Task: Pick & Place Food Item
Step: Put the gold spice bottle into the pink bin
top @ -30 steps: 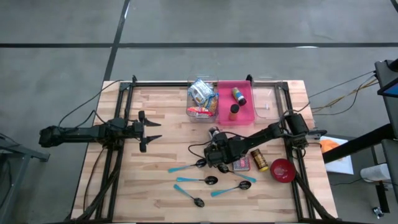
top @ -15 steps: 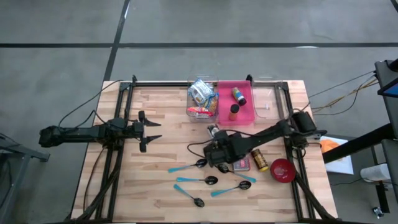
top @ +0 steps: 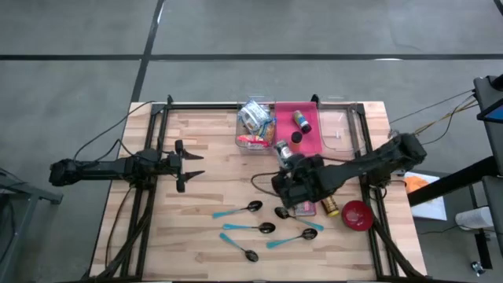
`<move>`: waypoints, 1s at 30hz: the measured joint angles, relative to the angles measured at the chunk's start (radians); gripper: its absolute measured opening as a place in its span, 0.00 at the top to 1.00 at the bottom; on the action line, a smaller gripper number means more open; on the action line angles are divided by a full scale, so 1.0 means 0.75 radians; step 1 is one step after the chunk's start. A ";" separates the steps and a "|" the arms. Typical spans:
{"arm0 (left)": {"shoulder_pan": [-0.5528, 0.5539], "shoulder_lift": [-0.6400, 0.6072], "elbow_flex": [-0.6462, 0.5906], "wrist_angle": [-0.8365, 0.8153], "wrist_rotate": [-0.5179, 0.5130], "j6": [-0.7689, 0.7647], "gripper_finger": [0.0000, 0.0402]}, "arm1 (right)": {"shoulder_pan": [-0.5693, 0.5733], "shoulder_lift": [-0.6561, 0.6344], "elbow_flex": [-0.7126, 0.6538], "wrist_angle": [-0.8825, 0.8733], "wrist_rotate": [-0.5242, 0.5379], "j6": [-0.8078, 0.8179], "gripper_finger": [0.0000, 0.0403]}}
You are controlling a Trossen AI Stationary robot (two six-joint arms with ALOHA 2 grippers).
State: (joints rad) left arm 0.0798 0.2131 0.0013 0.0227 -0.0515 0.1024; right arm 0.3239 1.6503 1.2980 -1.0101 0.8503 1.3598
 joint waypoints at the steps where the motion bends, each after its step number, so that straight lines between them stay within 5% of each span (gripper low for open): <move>1: 0.000 0.000 0.000 0.000 0.000 0.000 0.39 | -0.011 -0.025 0.000 -0.033 0.011 0.006 0.32; 12: 0.000 0.000 0.000 -0.001 0.000 0.003 0.39 | -0.292 -0.170 -0.003 -0.150 0.004 -0.153 0.32; 30: 0.000 0.001 0.000 0.000 0.000 0.002 0.39 | -0.872 -0.109 -0.015 0.273 -0.390 -0.658 0.32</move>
State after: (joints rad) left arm 0.0795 0.2134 0.0013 0.0226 -0.0515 0.1036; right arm -0.3297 1.5688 1.2868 -0.8055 0.5579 0.8667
